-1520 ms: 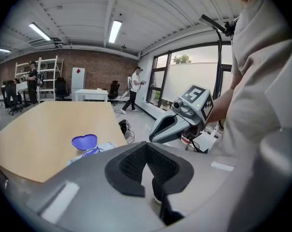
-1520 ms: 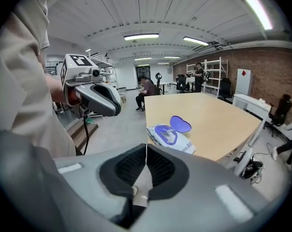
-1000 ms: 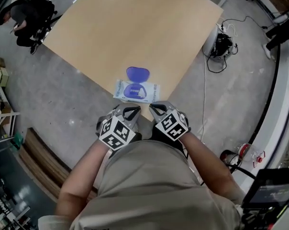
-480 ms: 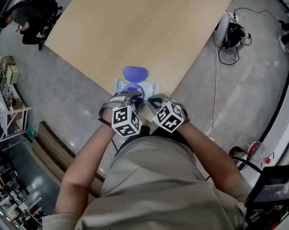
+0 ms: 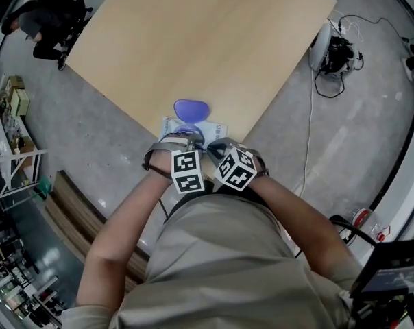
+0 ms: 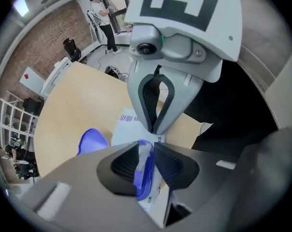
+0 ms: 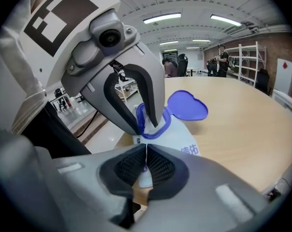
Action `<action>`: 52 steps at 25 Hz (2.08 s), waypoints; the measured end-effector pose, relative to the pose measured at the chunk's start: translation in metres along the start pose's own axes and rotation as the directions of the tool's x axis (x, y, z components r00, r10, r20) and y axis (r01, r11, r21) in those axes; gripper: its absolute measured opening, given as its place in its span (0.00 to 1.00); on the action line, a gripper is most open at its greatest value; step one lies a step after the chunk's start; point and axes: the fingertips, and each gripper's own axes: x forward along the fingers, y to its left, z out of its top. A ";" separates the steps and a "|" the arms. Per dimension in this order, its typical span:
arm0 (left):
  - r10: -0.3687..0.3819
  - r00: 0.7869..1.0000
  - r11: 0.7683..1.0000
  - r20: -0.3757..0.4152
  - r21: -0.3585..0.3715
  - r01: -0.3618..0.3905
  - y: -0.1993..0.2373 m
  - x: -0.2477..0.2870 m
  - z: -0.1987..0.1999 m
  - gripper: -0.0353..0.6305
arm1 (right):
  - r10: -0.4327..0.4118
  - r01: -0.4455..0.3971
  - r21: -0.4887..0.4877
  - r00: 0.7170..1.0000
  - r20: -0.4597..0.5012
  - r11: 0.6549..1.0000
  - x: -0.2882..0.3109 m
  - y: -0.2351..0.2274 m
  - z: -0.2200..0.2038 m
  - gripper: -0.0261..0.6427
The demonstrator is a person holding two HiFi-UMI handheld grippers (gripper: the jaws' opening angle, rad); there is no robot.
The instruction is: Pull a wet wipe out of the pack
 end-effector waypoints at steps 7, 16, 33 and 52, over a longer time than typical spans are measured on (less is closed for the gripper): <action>-0.010 0.999 1.000 -0.031 -0.014 0.009 0.003 0.010 -0.002 0.19 | 0.013 -0.013 0.008 1.000 -0.001 1.000 0.003 -0.003 0.001 0.05; -0.013 1.000 0.997 -0.005 -0.081 0.012 0.005 0.016 -0.001 0.07 | 0.021 -0.021 0.025 1.000 0.000 0.999 0.004 -0.004 -0.001 0.05; 0.066 0.970 0.915 0.235 -0.403 0.035 0.027 -0.028 0.020 0.06 | 0.007 -0.006 0.033 1.000 -0.020 0.999 0.007 -0.001 -0.002 0.05; 0.253 0.854 0.804 0.454 -0.590 0.076 0.056 -0.118 0.027 0.06 | -0.042 0.044 0.036 0.997 -0.061 0.998 0.010 0.007 -0.005 0.05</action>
